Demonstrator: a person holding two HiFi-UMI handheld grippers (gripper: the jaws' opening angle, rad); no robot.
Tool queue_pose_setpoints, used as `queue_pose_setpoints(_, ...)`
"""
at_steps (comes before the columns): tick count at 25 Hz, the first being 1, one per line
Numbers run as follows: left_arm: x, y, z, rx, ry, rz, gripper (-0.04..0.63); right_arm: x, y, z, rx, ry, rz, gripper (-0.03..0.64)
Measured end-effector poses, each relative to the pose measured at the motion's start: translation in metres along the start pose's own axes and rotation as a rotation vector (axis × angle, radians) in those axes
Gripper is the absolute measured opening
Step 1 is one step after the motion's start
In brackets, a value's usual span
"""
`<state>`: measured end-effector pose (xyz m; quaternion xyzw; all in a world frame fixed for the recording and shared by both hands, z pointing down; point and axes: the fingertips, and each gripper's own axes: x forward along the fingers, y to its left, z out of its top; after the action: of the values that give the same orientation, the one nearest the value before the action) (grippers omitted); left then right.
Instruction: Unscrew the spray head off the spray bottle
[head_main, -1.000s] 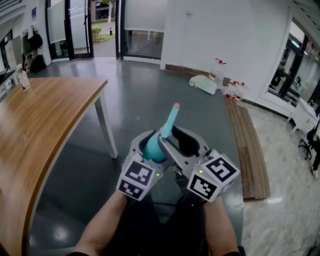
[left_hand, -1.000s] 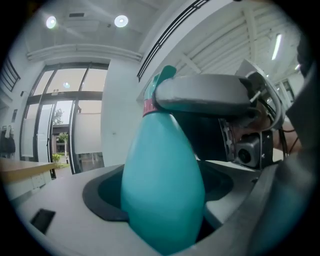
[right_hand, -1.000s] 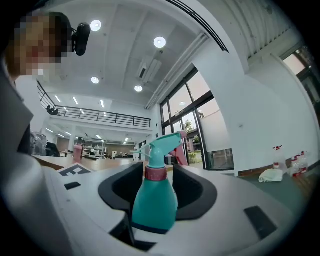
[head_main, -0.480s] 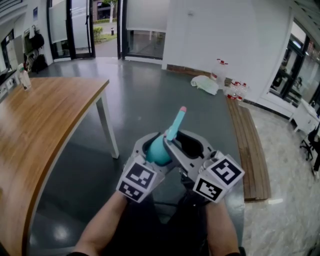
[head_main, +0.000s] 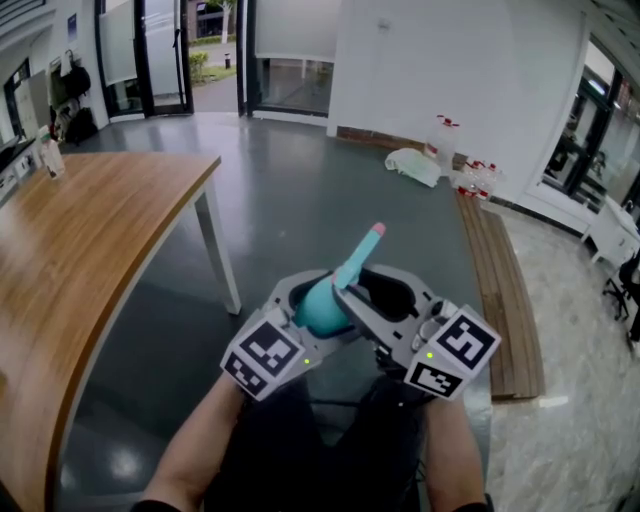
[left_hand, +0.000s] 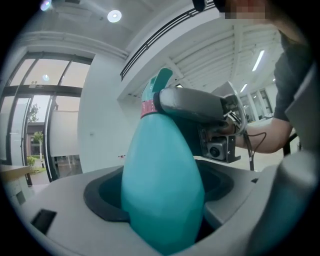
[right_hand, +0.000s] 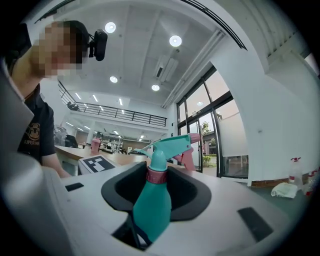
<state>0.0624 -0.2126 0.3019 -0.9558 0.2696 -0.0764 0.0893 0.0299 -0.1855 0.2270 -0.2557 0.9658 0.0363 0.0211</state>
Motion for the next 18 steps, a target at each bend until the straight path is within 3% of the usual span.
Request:
queue_pose_setpoints(9,-0.005,-0.025,-0.008,0.014,0.014,-0.175,0.407,-0.011,0.015,-0.009,-0.022,0.014,0.142,0.135)
queue_pose_setpoints(18,-0.017,-0.052,-0.008,0.008,-0.003,-0.399,0.407,-0.021,0.032,-0.012,-0.021,0.007,0.354,0.135)
